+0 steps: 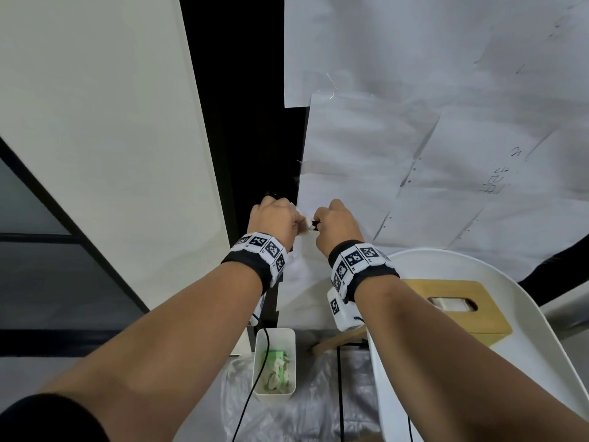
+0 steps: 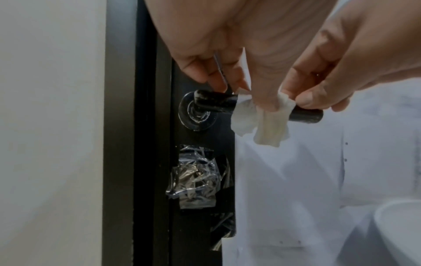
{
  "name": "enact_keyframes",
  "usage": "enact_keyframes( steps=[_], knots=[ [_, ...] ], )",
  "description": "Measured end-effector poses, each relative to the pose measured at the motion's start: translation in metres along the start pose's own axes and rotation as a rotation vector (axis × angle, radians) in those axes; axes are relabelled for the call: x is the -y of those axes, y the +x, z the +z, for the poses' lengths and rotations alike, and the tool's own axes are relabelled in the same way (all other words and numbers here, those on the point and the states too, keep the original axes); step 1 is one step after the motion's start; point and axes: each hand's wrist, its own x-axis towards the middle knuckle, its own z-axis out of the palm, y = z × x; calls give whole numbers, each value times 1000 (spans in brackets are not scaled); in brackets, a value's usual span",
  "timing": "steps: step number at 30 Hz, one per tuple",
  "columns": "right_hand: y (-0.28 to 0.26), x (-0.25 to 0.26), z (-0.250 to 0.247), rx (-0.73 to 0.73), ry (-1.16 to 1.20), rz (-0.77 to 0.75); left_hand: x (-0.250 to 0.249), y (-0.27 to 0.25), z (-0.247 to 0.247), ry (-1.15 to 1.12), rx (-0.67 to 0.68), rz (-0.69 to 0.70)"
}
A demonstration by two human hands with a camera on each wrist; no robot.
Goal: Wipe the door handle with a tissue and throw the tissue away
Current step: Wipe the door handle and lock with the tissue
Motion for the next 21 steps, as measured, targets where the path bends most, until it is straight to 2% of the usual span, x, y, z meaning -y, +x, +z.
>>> enact_keyframes(
  steps=[2, 7, 10, 14, 18, 21],
  knots=[
    [1, 1, 0, 16, -23, -7, 5, -2, -4, 34, 15, 19],
    [1, 8, -4, 35, -74, -12, 33, -8, -11, 18, 37, -64],
    [3, 13, -6, 55, -84, -12, 36, -9, -17, -75, 60, -143],
    [5, 15, -5, 59, -89, -1, 33, -8, -22, -76, 70, -247],
    [5, 13, -4, 51, -97, -21, 28, 1, -20, -94, 157, -386],
    [6, 11, -4, 52, -93, -24, 28, 9, -15, -164, 149, -467]
  ],
)
